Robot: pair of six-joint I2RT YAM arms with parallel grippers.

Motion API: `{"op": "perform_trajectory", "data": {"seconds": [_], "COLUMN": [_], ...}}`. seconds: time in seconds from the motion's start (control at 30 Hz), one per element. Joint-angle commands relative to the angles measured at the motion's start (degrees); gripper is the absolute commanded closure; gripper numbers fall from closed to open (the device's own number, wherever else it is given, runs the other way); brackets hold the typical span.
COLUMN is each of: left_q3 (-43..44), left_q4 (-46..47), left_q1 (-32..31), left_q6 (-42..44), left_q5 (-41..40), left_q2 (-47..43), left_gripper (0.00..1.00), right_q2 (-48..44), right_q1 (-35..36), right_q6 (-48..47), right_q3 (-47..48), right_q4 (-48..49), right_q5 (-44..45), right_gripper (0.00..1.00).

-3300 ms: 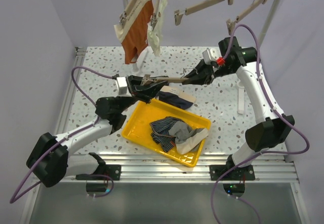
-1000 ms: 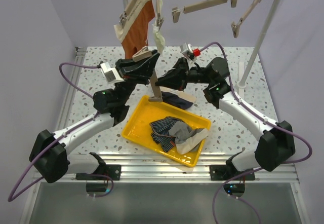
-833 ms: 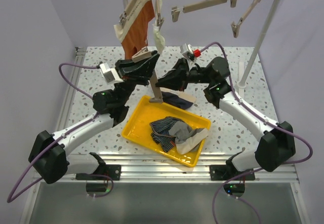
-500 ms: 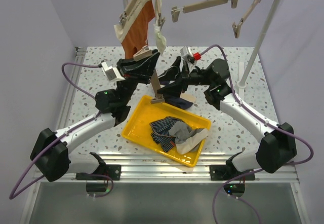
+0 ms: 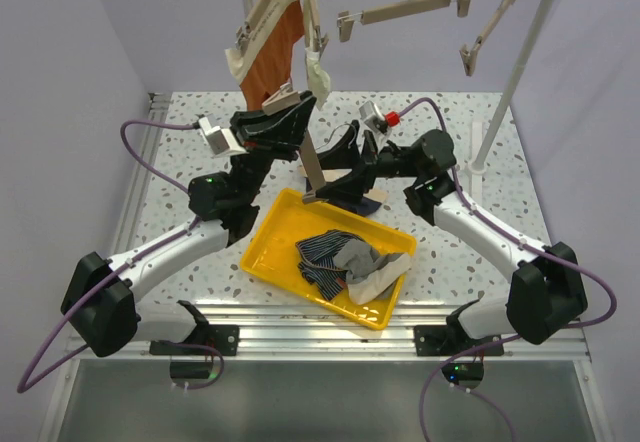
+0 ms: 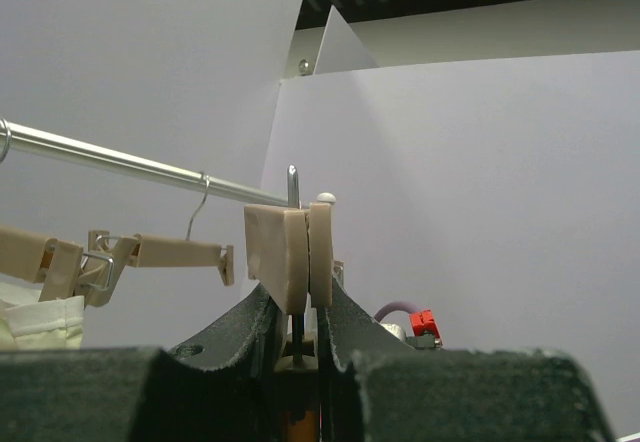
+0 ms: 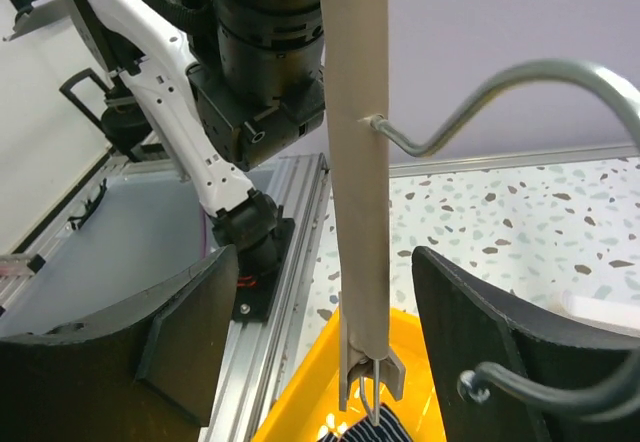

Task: Remove the underwear clipped to the hanger
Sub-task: Place the hanger at the clothesline.

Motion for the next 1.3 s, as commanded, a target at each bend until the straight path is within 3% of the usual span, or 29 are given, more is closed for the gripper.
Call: {"op": "perform_trajectory", "data": {"seconds": [0.0,0.17,0.4,0.5,0.6,0.73,0.83,0.87,0.93,0.97,1.0,1.03,1.07,1.2,1.27], "left_q3": [2.6,3.1,5.1,5.3,4.6,2.3,-1.1,-2.6,-3.7,-4.2,-4.5,-5.0,-5.2,-4.4,-1.2], "left_q4": [30.6,31.9,33.0,33.0,33.0,30.6,24.5,21.4,9.4,5.2,1.3,-5.0,-7.7,-23.5,-37.0], "left_q1": [-0.1,-0.1,-0.1,-0.1,-0.1,-0.1,-0.1,-0.1,-0.2,-0.1,-0.1,-0.1,-0.1,-0.1,-0.1], "left_q6": [0.0,0.2,-0.1,0.1,0.4,1.2,2.2,2.6,4.5,5.2,6.6,7.4,8.1,14.6,18.6], "left_q5": [-1.6,-2.0,-1.7,-1.7,-1.8,-3.3,-3.9,-3.9,-3.9,-3.9,-3.5,-3.1,-2.8,-0.4,0.8], "left_q2": [-0.3,0.2,2.0,2.3,1.9,0.0,-3.5,-6.2,-10.8,-12.2,-13.6,-15.9,-17.2,-22.5,-24.8], "left_gripper": [1.00,1.00,1.00,1.00,1.00,1.00,0.82,0.59,0.40,0.22,0.17,0.13,0.08,0.00,0.00], "right_q2": [-2.2,-1.3,-0.4,-0.3,-1.2,-2.2,-3.0,-3.3,-4.4,-4.9,-5.2,-5.3,-5.3,-5.2,-2.9], "right_q1": [-0.5,0.0,2.3,2.3,2.2,0.5,-3.4,-5.4,-7.5,-9.0,-9.3,-9.3,-9.4,-10.1,-10.1], "right_q6": [3.0,8.4,9.0,8.3,4.5,-0.1,-5.4,-7.6,-19.8,-26.8,-44.7,-52.9,-62.9,-76.2,-84.6], "right_q3": [-0.4,-1.4,-0.2,0.6,1.3,2.5,4.0,4.4,7.1,8.7,13.0,15.0,16.5,20.9,25.8], "right_q4": [5.4,11.7,11.7,10.6,7.6,0.9,-6.1,-8.9,-25.8,-34.4,-44.1,-61.8,-67.5,-81.1,-90.6], "right_q5": [-0.1,1.2,2.0,1.8,1.1,-1.5,-4.6,-6.1,-6.8,-6.6,-5.8,-4.9,-4.2,3.4,7.3], "right_gripper": [0.26,0.30,0.43,0.57,0.96,1.00,1.00,1.00,1.00,1.00,1.00,1.00,1.00,1.00,1.00]}}
